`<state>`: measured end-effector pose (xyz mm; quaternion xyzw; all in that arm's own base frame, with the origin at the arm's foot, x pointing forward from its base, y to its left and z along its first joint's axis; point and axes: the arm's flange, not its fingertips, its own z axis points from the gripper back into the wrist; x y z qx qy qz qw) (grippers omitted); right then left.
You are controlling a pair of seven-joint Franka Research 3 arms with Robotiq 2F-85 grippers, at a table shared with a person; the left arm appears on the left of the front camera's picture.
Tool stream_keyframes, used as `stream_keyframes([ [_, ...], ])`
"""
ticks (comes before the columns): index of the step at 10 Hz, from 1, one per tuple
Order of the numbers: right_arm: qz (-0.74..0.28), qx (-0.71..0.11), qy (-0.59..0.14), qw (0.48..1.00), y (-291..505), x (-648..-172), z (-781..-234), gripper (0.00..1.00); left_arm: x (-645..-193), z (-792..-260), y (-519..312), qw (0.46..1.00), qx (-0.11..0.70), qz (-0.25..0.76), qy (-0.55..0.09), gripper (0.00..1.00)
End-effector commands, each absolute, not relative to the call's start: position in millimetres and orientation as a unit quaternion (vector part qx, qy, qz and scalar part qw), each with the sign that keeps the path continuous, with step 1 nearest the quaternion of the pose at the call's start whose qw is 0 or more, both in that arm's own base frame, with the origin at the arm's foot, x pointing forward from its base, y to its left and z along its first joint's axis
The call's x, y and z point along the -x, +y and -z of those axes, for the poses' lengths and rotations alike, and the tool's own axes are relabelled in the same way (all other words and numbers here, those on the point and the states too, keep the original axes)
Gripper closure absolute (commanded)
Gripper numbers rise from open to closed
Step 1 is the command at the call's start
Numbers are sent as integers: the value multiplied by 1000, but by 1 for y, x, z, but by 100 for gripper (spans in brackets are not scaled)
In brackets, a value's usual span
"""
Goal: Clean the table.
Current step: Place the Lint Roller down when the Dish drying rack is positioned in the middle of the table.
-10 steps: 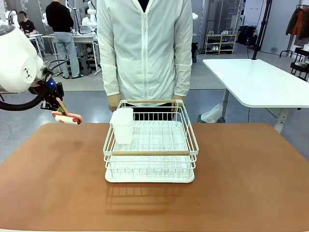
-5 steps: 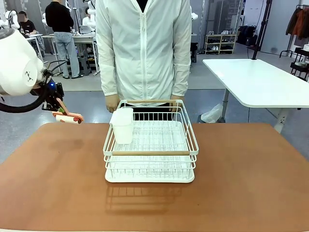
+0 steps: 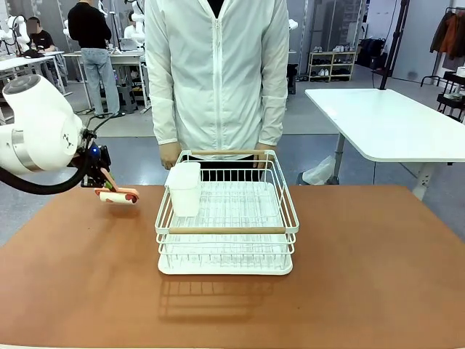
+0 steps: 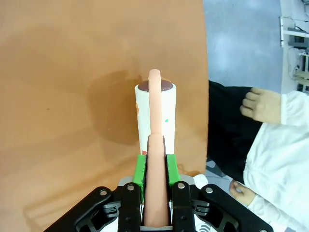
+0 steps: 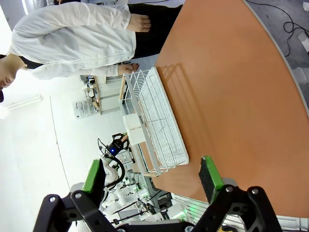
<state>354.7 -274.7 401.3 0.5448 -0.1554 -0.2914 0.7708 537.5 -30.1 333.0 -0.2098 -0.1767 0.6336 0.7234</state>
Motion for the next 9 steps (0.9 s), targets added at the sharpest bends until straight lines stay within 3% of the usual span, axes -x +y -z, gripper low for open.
stream_keyframes([
  [1,296,-551,-153,765,-273,-353,-407,0,-530,-330,-18,725,224,-625,-184,79],
  [4,296,-551,-153,765,-273,-353,-407,0,-526,-325,-23,732,198,-627,-178,79],
  [5,296,-551,-153,765,-273,-353,-407,0,-524,-326,-23,733,194,-628,-175,69],
  [6,296,-551,-153,765,-273,-353,-407,0,-522,-329,-24,737,194,-626,-168,42],
  [7,296,-551,-153,765,-273,-353,-407,0,-519,-335,-24,732,179,-633,-178,31],
  [8,296,-551,-153,765,-273,-353,-407,0,-515,-346,-25,737,168,-636,-153,5],
  [9,296,-551,-153,765,-273,-353,-407,0,-510,-356,-25,748,132,-633,-147,0],
])
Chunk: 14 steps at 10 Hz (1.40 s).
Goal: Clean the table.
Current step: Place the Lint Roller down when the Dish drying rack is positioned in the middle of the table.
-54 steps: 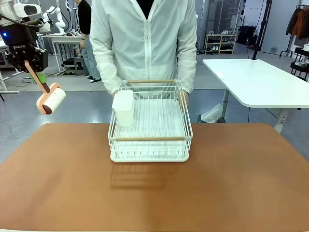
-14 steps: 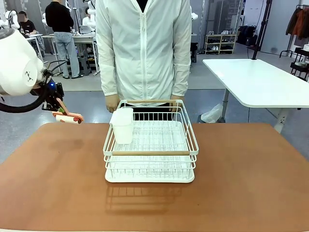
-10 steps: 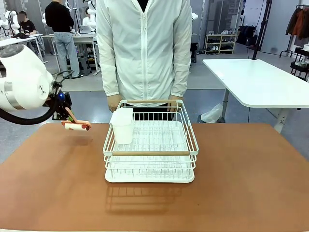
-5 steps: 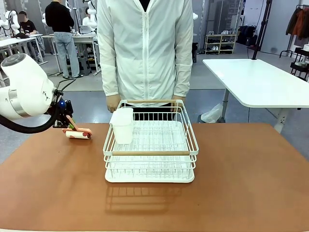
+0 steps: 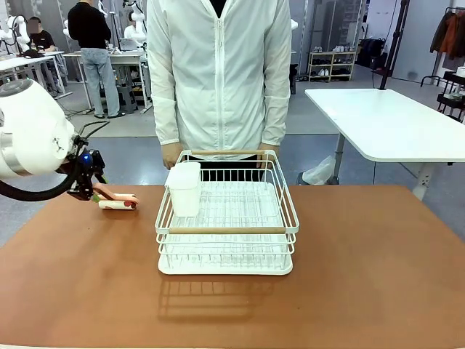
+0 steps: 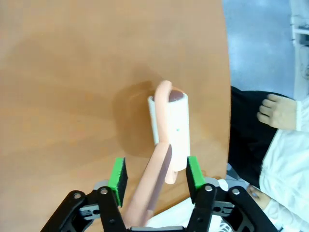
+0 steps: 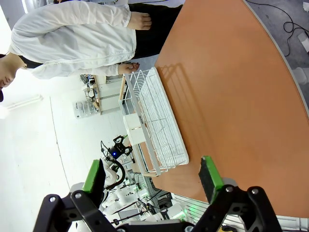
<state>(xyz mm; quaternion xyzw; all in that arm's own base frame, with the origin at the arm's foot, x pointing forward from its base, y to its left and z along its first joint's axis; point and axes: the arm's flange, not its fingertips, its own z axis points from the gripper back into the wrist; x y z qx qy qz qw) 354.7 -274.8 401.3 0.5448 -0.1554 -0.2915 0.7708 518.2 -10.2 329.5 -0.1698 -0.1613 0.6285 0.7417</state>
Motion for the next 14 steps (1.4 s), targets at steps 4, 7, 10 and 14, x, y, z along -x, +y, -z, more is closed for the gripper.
stream_keyframes([
  [4,296,-551,-153,765,-273,-353,-407,0,-495,-386,-29,736,90,-670,-42,0],
  [7,296,-551,-153,765,-273,-353,-407,0,-488,-395,-33,713,56,-698,-37,0],
  [10,296,-551,-153,765,-273,-353,-407,0,-488,-396,-32,706,47,-706,-36,0],
  [14,296,-551,-153,765,-273,-353,-407,0,-488,-390,-32,714,67,-697,-32,0],
])
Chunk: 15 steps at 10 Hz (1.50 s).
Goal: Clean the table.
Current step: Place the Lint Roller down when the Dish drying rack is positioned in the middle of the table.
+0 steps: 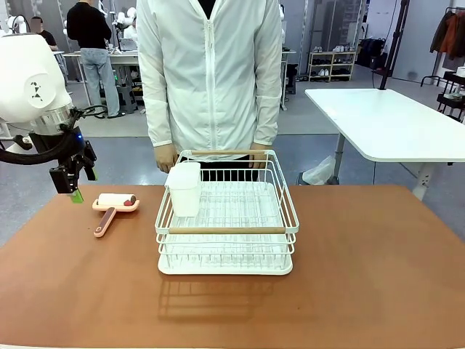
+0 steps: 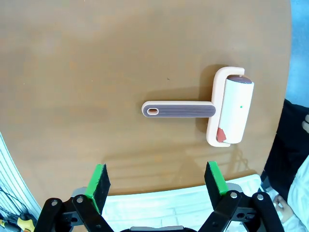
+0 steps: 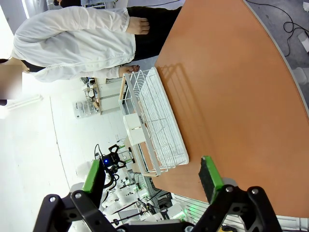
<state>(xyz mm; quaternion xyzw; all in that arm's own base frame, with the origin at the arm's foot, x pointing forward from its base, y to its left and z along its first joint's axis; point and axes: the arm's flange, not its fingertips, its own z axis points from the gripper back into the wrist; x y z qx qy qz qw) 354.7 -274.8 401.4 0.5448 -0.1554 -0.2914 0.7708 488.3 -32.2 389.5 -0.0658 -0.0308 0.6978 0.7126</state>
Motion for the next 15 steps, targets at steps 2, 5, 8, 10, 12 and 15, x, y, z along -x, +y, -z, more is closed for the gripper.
stream_keyframes([
  [2,296,-551,-153,765,-273,-353,-407,0,-488,-390,-32,714,67,-697,-32,0],
  [5,296,-551,-153,765,-273,-353,-407,0,-488,-390,-32,714,67,-697,-32,0],
  [8,296,-551,-153,765,-273,-353,-407,0,-488,-390,-32,714,67,-697,-32,0],
  [10,296,-551,-153,765,-273,-353,-407,0,-488,-390,-32,714,67,-697,-32,0],
  [12,296,-551,-153,765,-273,-353,-407,0,-488,-390,-32,714,67,-697,-32,0],
  [15,296,-551,-153,765,-273,-353,-407,0,-488,-390,-32,714,67,-697,-32,0],
])
